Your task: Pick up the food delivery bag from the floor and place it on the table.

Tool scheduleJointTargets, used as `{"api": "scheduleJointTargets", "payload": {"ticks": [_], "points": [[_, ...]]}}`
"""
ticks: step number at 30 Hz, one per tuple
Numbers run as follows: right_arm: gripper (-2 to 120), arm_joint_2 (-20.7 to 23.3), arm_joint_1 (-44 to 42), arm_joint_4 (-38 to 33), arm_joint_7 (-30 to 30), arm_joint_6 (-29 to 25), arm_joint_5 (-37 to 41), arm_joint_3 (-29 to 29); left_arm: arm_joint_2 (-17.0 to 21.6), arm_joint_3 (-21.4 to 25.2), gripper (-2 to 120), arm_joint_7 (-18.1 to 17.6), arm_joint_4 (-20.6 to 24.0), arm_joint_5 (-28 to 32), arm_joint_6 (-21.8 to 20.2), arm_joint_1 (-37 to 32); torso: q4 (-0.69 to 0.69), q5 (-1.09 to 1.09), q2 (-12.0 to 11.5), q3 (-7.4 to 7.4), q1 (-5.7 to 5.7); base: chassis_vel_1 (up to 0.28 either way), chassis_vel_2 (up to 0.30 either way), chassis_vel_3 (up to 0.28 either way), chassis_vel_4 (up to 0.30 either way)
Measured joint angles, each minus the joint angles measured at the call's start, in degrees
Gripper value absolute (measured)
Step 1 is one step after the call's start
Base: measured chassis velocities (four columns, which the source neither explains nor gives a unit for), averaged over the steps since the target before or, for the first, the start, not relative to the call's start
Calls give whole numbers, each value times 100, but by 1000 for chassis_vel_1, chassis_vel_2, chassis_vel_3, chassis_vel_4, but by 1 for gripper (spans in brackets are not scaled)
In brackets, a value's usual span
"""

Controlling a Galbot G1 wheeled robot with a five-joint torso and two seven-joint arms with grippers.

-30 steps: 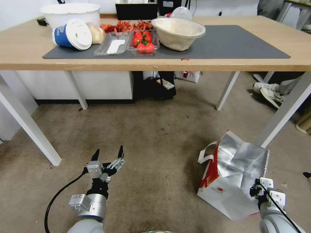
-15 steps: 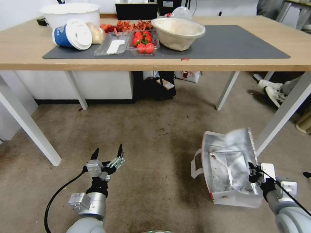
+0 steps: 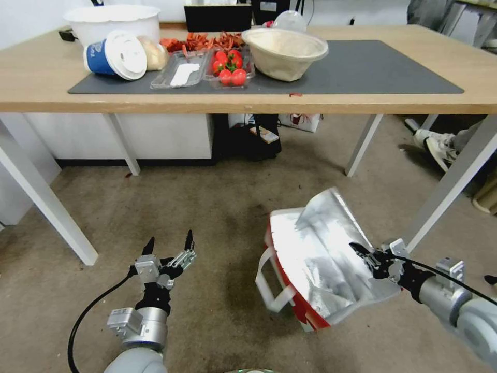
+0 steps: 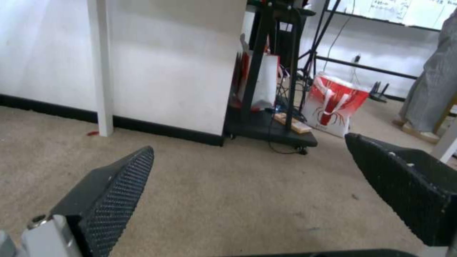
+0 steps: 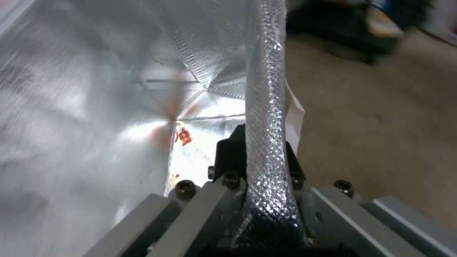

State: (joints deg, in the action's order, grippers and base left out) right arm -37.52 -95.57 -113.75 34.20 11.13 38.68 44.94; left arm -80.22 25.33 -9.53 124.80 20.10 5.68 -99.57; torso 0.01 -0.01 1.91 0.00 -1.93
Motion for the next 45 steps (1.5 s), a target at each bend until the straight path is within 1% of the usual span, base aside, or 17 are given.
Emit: {"api": "scheduleJointTargets", "payload": {"ticks": [1, 2, 4, 5, 6, 7, 9, 10, 11, 14, 15, 18, 19, 22, 29, 45], "points": [[0, 176, 105, 127, 314, -160, 100, -8, -2, 6, 100, -15, 12, 0, -23, -3, -1, 0, 0, 0, 0, 0, 0, 0, 0], [0, 176, 105, 127, 314, -160, 100, -8, -2, 6, 100, -15, 12, 0, -23, -3, -1, 0, 0, 0, 0, 0, 0, 0, 0], [0, 424, 399, 371, 867, -348, 304, -66, -5, 15, 100, -16, 21, -1, -45, -11, -2, 2, 0, 0, 0, 0, 0, 0, 0], [0, 538, 621, 529, 1235, -380, 417, -115, -7, 21, 100, -16, 25, -1, -52, -15, 0, 0, 0, 0, 0, 0, 0, 0, 0], [0, 538, 621, 529, 1235, -380, 417, -115, -7, 21, 100, -16, 25, -1, -52, -15, 0, 0, 0, 0, 0, 0, 0, 0, 0], [0, 622, 804, 678, 1584, -385, 494, -157, -10, 26, 100, -20, 32, 0, -55, -16, 0, 0, 0, 0, 0, 0, 0, 0, 0], [0, 814, 1198, 1029, 2493, -322, 591, -231, -12, 33, 100, -24, 42, 26, -63, -19, 0, 0, 0, 0, 0, 0, 0, 0, 0], [0, 884, 1304, 1123, 2763, -273, 592, -248, -11, 36, 100, -33, 49, 45, -65, -21, -1, 0, 0, 0, 0, 0, 0, 0, 0], [0, 884, 1304, 1123, 2763, -273, 592, -248, -11, 36, 100, -33, 49, 45, -65, -21, -1, 0, 0, 0, 0, 0, 0, 0, 0], [0, 1151, 1657, 1458, 3617, -42, 644, -313, -2, 59, 100, -42, 65, 86, -87, -27, -1, 1, 0, 0, 0, 0, 0, 0, 0], [0, 1151, 1657, 1458, 3617, -42, 644, -313, -2, 59, 100, -42, 65, 86, -87, -27, -1, 1, 0, 0, 0, 0, 0, 0, 0], [0, 1302, 1928, 1660, 4194, 123, 682, -379, -14, 63, 100, -8, 66, 89, -74, -36, -1, 1, 0, 0, 0, 0, 0, 0, 0], [0, 1302, 1928, 1660, 4194, 123, 682, -379, -14, 63, 100, -8, 66, 89, -74, -36, -1, 1, 0, 0, 0, 0, 0, 0, 0], [0, 1355, 2080, 1783, 4593, 230, 640, -427, -37, 53, 100, 22, 82, 108, -66, -38, -1, 0, 0, 0, 0, 0, 0, 0, 0], [0, 1409, 2153, 1845, 4965, 294, 465, -466, -47, 46, 100, 108, 118, 165, -91, -56, -1, 1, 0, 0, 0, 0, 0, 0, 0], [0, 1256, 1976, 1671, 4904, 349, 360, -414, -45, 31, 100, 83, 166, 101, -34, -87, -1, 1, 0, -1, 0, 0, 0, 0, 0]]}}
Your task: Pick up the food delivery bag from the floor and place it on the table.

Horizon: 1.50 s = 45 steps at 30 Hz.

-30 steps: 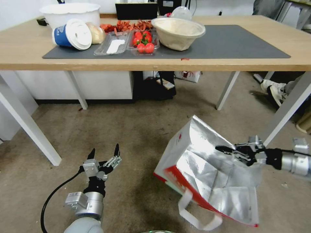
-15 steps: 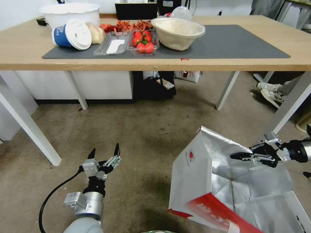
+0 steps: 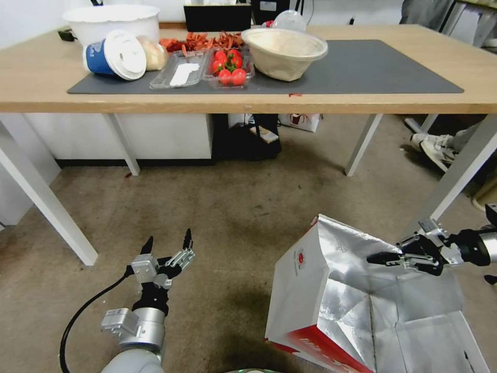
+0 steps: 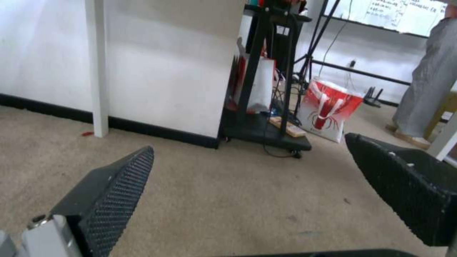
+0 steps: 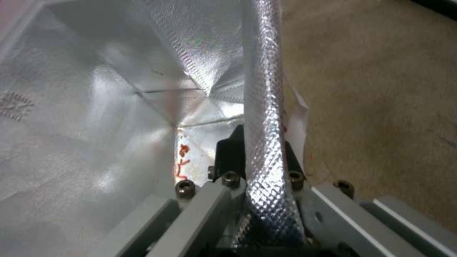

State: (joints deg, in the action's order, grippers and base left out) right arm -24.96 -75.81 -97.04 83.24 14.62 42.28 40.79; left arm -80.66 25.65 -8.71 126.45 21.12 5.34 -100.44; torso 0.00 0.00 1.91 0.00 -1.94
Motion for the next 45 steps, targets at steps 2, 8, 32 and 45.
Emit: {"api": "scheduleJointTargets", "payload": {"ticks": [2, 8, 32, 45], "points": [[0, -5, -7, -14, -10, 8, 0, 15, -3, -8, 100, -12, 0, -7, 2, 1, 0, 0, 0, 0, 0, 0, 0, 0, 0], [0, -19, -23, -49, -22, 17, 0, 32, -7, -24, 100, -54, 7, -7, 18, -1, 0, 0, 0, 0, 0, 0, 0, 0, 0], [0, -62, -228, -200, -73, -2, 9, 72, -39, -19, 100, -79, 16, -5, 128, -36, 0, 0, 466, 422, -37, 0, 0, 0, 0], [0, -23, -229, -221, -59, -2, 27, 74, -29, -20, 100, -49, 21, -55, 133, -51, 0, 0, 770, 686, -80, 0, 0, 0, 0]]}}
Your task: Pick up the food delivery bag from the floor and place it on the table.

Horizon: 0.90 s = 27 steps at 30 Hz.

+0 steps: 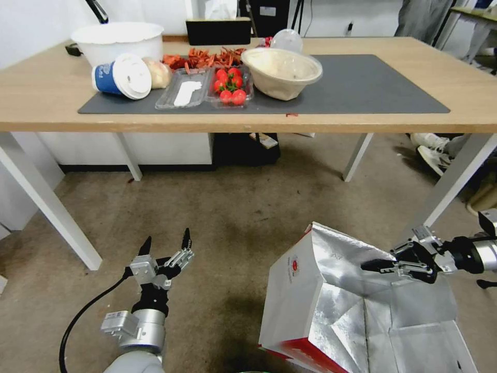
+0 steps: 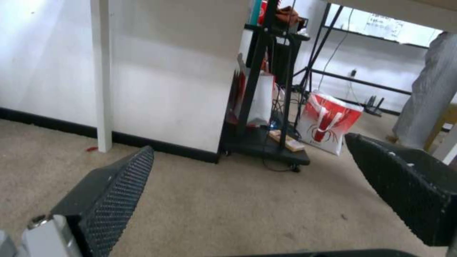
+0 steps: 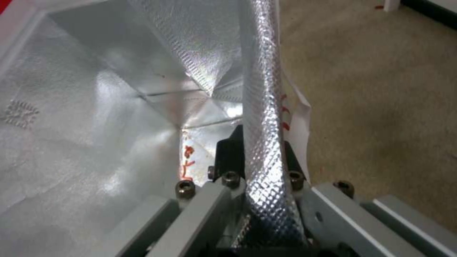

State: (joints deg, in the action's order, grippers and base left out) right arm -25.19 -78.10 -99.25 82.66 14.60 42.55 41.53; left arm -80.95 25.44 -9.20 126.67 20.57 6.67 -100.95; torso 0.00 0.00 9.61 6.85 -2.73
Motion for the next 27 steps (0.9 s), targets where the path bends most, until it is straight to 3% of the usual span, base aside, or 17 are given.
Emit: {"api": "scheduleJointTargets", "payload": {"ticks": [27], "points": [[0, 45, 0, 20, 76, 0, -30, 14, 27, -20, 100, 2, -56, 21, -18, 29, 0, 0, 631, 471, -161, 0, 0, 0, 0]]}}
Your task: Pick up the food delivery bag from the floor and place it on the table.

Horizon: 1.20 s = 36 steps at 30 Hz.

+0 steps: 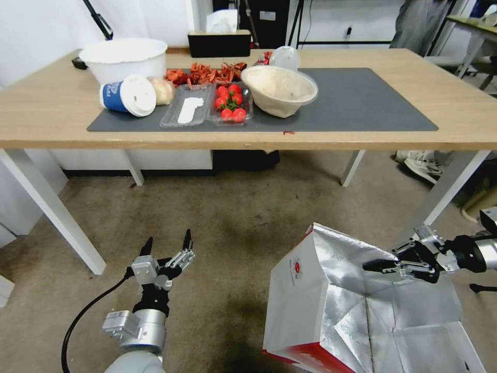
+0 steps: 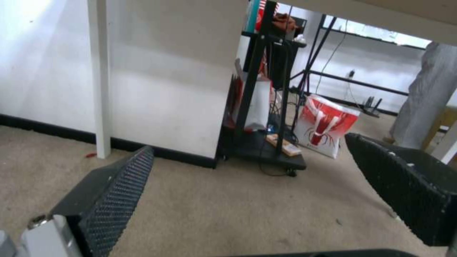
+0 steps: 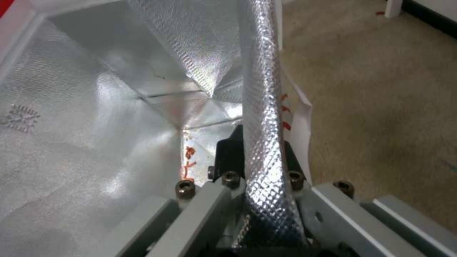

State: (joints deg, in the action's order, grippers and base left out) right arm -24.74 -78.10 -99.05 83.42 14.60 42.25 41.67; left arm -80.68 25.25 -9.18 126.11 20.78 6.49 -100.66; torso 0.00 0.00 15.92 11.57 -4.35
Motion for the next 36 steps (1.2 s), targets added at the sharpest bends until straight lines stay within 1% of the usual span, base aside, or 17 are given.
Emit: {"api": "scheduleJointTargets", "payload": {"ticks": [11, 12, 14, 36], "points": [[0, 18, -16, -13, 19, -5, -12, 32, -4, -7, 100, -1, 0, -26, 1, -4, 0, 0, 270, 193, -79, 0, 0, 0, 0], [0, 18, -16, -13, 19, -5, -12, 32, -4, -7, 100, -1, 0, -26, 1, -4, 0, 0, 270, 193, -79, 0, 0, 0, 0], [0, 18, -15, -24, 21, -5, -14, 32, -13, -8, 100, -3, 1, -34, 2, -6, 0, 0, 345, 244, -105, 0, 0, 0, 0], [0, 21, -14, -48, 58, -10, -40, 21, -77, -27, 100, 7, -5, -100, 26, -26, 0, 0, 824, 565, -259, 0, 0, 0, 0]]}}
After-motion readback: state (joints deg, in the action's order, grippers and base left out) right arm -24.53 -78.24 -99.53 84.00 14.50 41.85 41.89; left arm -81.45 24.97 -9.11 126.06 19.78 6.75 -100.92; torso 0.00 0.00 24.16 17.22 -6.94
